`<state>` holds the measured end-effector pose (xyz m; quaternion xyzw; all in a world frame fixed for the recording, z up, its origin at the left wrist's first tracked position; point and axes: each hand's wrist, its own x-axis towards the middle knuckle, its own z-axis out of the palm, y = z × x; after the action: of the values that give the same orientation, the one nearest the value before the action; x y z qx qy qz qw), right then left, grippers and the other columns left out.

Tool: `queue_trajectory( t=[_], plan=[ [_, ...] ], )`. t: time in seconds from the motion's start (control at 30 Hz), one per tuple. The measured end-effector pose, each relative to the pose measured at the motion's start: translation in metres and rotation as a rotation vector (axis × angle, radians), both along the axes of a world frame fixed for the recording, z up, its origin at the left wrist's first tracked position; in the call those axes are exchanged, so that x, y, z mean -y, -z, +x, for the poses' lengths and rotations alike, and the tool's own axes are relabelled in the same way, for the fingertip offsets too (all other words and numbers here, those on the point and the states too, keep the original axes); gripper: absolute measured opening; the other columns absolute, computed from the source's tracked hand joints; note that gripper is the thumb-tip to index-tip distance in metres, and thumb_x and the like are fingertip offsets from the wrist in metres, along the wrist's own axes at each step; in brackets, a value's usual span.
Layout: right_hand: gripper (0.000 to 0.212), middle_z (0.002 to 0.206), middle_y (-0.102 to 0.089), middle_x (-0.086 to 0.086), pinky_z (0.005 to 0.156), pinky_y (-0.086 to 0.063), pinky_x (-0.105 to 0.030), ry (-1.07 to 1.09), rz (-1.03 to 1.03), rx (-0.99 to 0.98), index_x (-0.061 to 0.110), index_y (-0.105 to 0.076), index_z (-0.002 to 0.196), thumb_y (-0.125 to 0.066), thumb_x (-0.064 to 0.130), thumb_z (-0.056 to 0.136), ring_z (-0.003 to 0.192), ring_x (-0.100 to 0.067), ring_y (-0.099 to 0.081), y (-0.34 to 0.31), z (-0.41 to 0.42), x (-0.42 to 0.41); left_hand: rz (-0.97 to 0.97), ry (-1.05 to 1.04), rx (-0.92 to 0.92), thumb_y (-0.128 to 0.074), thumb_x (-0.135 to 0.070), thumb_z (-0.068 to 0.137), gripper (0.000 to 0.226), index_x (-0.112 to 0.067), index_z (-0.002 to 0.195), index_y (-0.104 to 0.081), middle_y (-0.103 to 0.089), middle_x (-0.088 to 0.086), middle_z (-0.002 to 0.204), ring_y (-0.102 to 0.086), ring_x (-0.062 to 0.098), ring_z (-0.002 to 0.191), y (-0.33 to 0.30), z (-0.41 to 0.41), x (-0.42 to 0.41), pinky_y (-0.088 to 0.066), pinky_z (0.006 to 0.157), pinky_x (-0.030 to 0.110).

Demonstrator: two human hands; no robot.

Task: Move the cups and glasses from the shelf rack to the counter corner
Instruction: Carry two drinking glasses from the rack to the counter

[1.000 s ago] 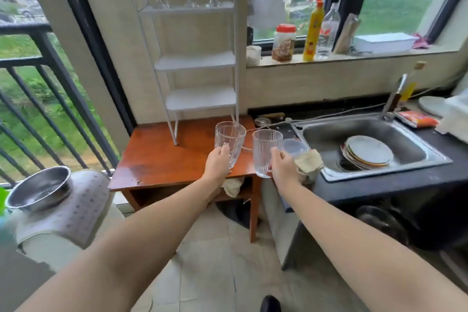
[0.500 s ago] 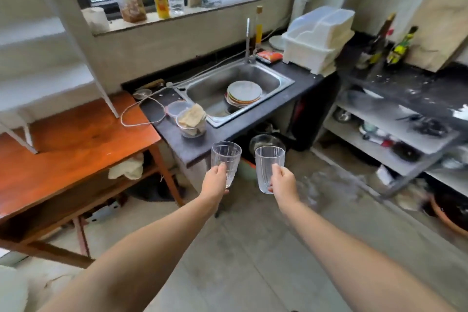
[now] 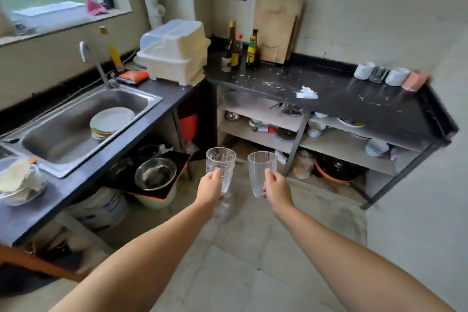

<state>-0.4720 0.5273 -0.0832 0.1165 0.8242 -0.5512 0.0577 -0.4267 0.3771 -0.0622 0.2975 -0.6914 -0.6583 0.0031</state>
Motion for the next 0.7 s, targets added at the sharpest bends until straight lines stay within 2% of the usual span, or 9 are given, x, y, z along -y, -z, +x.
queue_trajectory(
  t=[0.1,0.2,0.27,0.4,0.5,0.57,0.7],
  plan=[
    [0.045,0.063,-0.048,-0.01,0.077,-0.051,-0.048,0.07,0.019,-0.024,0.016,-0.038,0.058,-0.037,0.034,0.098,0.069,-0.029,-0.053,-0.005,-0.031,-0.048,0.07,0.059,-0.021,-0.035,-0.024,0.097,0.026,-0.014,0.085,-0.056,-0.049,0.002,0.079,-0.047,0.011,0.065,-0.006,-0.039,-0.048,-0.045,0.058,0.025],
    [0.044,0.063,-0.048,-0.011,0.077,-0.051,-0.048,0.136,0.022,-0.015,0.015,-0.038,0.059,-0.037,0.034,0.098,0.069,-0.03,-0.053,-0.008,-0.058,-0.085,0.093,0.121,-0.023,-0.036,-0.027,0.098,0.025,-0.014,0.092,-0.057,-0.049,0.0,0.08,-0.047,0.01,0.068,-0.012,-0.077,-0.087,-0.047,0.06,0.026],
    [0.044,0.062,-0.046,-0.01,0.073,-0.049,-0.045,0.187,0.027,-0.025,0.015,-0.037,0.058,-0.036,0.033,0.099,0.068,-0.029,-0.051,-0.009,-0.08,-0.11,0.09,0.179,-0.03,-0.036,-0.028,0.098,0.024,-0.013,0.095,-0.055,-0.048,-0.001,0.078,-0.046,0.01,0.068,-0.016,-0.108,-0.113,-0.046,0.06,0.026],
    [0.043,0.062,-0.041,-0.009,0.067,-0.04,-0.036,0.257,0.01,-0.042,0.016,-0.035,0.06,-0.036,0.034,0.098,0.066,-0.025,-0.046,-0.01,-0.126,-0.151,0.07,0.327,-0.044,-0.035,-0.025,0.097,0.024,-0.011,0.089,-0.053,-0.045,0.005,0.077,-0.044,0.016,0.071,-0.022,-0.171,-0.154,-0.046,0.064,0.029],
    [0.043,0.062,-0.043,-0.007,0.068,-0.043,-0.039,0.345,0.016,-0.058,0.015,-0.038,0.06,-0.036,0.036,0.098,0.066,-0.025,-0.047,-0.015,-0.175,-0.178,0.028,0.44,-0.055,-0.034,-0.027,0.097,0.026,-0.013,0.08,-0.047,-0.042,0.006,0.076,-0.041,0.016,0.069,-0.025,-0.233,-0.182,-0.039,0.068,0.029],
    [0.044,0.062,-0.046,-0.006,0.07,-0.045,-0.04,0.414,0.023,-0.072,0.015,-0.04,0.059,-0.036,0.036,0.098,0.068,-0.026,-0.05,-0.022,-0.207,-0.192,0.03,0.505,-0.053,-0.032,-0.026,0.099,0.026,-0.011,0.085,-0.046,-0.038,0.003,0.072,-0.038,0.014,0.066,-0.031,-0.27,-0.197,-0.041,0.067,0.028],
    [0.043,0.07,-0.051,-0.01,0.064,-0.037,-0.032,0.525,0.028,-0.081,0.014,-0.042,0.063,-0.033,0.035,0.099,0.072,-0.027,-0.054,-0.036,-0.266,-0.222,-0.035,0.613,-0.077,-0.033,-0.029,0.097,0.026,-0.011,0.088,-0.049,-0.043,0.007,0.08,-0.043,0.018,0.074,-0.04,-0.345,-0.222,-0.044,0.06,0.025]
  ],
)
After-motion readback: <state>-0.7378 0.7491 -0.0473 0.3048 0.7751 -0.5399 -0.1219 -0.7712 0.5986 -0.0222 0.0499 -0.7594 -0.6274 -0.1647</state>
